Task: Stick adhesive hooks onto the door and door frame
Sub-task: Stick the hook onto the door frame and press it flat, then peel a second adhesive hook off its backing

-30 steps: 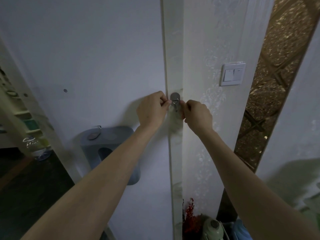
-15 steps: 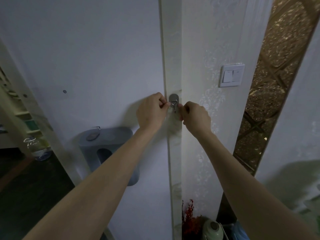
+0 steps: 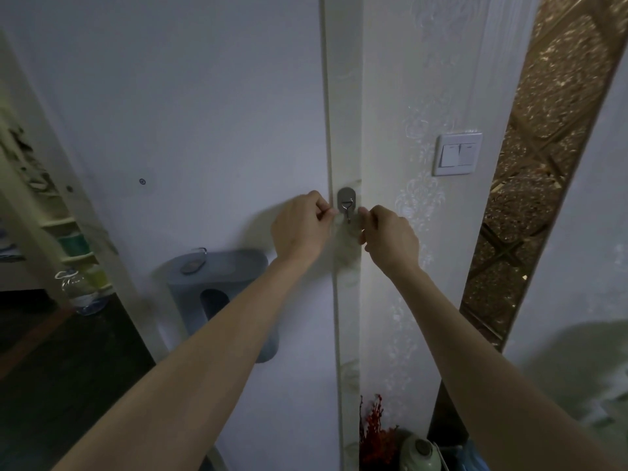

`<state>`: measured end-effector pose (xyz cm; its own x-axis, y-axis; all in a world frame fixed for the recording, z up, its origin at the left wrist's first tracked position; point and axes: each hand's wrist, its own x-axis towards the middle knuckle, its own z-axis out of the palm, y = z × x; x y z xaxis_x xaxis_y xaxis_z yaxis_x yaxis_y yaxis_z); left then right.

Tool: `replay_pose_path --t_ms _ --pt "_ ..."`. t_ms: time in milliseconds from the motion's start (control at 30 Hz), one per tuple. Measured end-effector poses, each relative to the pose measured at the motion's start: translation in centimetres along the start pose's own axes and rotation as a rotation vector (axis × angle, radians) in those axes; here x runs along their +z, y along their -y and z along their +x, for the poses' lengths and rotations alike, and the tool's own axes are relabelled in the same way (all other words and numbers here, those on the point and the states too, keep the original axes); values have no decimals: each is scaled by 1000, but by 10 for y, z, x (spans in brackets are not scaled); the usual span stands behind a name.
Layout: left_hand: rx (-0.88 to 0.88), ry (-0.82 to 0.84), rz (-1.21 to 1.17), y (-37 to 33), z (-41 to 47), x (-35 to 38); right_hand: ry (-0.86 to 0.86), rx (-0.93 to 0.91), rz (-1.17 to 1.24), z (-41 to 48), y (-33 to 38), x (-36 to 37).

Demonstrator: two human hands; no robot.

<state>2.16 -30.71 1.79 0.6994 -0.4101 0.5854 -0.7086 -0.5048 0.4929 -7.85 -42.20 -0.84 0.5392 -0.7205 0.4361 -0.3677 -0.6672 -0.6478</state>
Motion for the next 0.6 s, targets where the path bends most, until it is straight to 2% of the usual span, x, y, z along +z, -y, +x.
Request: replay_pose_path --t_ms 133,300,467,600 --pt "2 21 -13 19 -9 -12 -105 -9 84 -14 5 0" --pt "13 2 -58 44 -14 -41 -168 -198 167 -35 48 7" --pt "9 -47 -33 80 -17 -81 -59 -369 205 -51 99 33" --pt "-23 -15 -38 119 -18 -109 110 -377 152 -63 122 62"
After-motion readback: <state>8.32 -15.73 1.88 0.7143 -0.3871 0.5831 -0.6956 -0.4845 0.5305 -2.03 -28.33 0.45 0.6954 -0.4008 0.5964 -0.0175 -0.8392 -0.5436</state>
